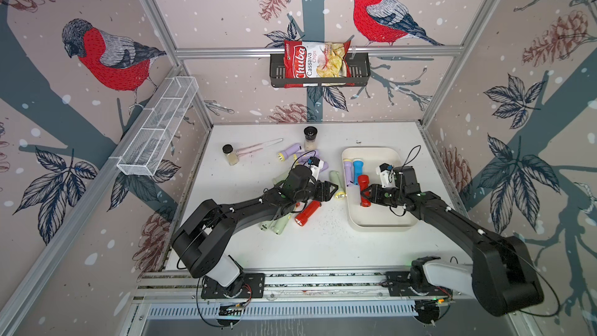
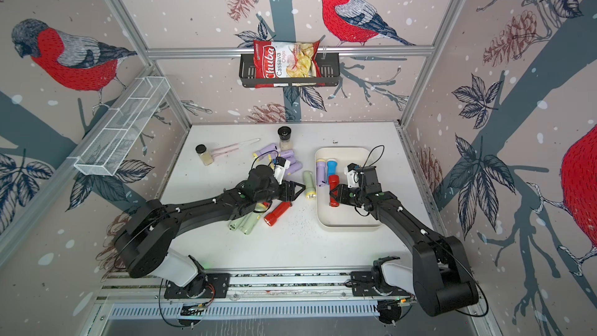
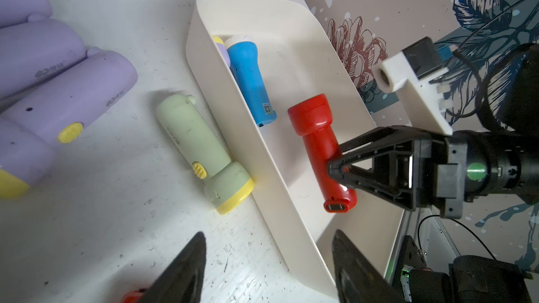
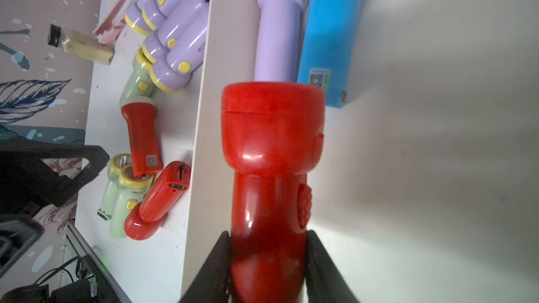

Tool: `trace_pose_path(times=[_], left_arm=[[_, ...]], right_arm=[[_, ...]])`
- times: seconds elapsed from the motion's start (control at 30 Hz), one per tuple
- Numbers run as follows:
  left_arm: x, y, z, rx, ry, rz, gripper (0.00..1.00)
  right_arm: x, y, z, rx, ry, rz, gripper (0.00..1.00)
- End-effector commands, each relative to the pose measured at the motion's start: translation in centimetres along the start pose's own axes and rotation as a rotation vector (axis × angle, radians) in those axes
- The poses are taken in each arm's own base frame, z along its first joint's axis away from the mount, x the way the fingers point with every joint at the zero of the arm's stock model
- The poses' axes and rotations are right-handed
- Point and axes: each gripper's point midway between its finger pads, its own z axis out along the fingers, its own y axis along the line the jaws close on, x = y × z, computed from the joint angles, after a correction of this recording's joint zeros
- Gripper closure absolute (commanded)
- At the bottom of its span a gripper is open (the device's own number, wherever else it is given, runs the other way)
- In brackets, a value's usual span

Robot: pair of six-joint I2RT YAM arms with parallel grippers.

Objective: Put the flashlights into the storage boxes
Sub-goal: Place the flashlight at the storage box.

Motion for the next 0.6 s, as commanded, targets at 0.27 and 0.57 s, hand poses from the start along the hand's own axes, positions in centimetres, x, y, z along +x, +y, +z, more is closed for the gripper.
trace_pose_path(times=[0.27, 0.57], left_arm=[[-1.1, -0.5, -0.4, 0.002, -0.032, 0.036, 0.33], [-1.0, -0.4, -0.5, -0.004, -0.035, 0.041, 0.33]], right_arm=[[3.3, 0.5, 2.5, -0.021, 0.107, 0.050, 0.64], [4.2, 1.5, 3.5, -0.059, 0.138, 0.055, 0.61]])
